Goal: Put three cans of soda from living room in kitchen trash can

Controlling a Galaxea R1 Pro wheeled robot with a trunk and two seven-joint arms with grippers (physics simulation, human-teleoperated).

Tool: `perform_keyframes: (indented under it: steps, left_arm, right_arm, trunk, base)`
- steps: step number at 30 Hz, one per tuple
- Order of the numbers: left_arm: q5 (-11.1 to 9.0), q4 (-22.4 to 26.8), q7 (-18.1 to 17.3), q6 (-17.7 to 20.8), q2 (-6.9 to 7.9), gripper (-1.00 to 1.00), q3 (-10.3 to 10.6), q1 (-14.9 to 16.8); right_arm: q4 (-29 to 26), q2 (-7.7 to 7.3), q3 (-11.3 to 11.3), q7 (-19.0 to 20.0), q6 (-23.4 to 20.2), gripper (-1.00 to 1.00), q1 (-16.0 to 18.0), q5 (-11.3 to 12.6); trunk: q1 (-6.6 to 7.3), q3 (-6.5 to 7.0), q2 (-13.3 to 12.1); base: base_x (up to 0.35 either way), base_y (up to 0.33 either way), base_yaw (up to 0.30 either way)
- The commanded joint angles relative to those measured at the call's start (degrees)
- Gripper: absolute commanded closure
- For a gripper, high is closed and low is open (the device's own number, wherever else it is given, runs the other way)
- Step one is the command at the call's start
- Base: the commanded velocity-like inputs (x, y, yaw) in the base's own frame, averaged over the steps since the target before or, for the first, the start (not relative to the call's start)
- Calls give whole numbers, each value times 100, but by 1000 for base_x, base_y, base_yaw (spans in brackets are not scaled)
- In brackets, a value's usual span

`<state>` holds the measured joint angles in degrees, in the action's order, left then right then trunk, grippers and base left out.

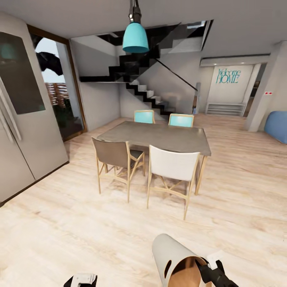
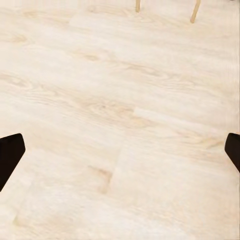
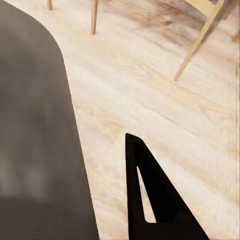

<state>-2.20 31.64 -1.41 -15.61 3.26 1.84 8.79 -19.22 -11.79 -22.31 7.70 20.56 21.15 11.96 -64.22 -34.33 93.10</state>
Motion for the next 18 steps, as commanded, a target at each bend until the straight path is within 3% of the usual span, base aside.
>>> perform_keyframes:
  steps: [1, 18]
  left_arm:
    - [0, 0, 0, 1, 0, -100, 0, 0]
    - [0, 0, -1, 4, -1, -100, 0, 0]
  right_arm:
    - [-11, 1, 25, 3, 1, 100, 3, 0]
    - [-11, 1, 25, 3, 1, 100, 3, 0]
  trunk:
    - [0, 1, 0]
    - [0, 1, 0]
  base:
    - [237, -197, -252]
    - [213, -218, -252]
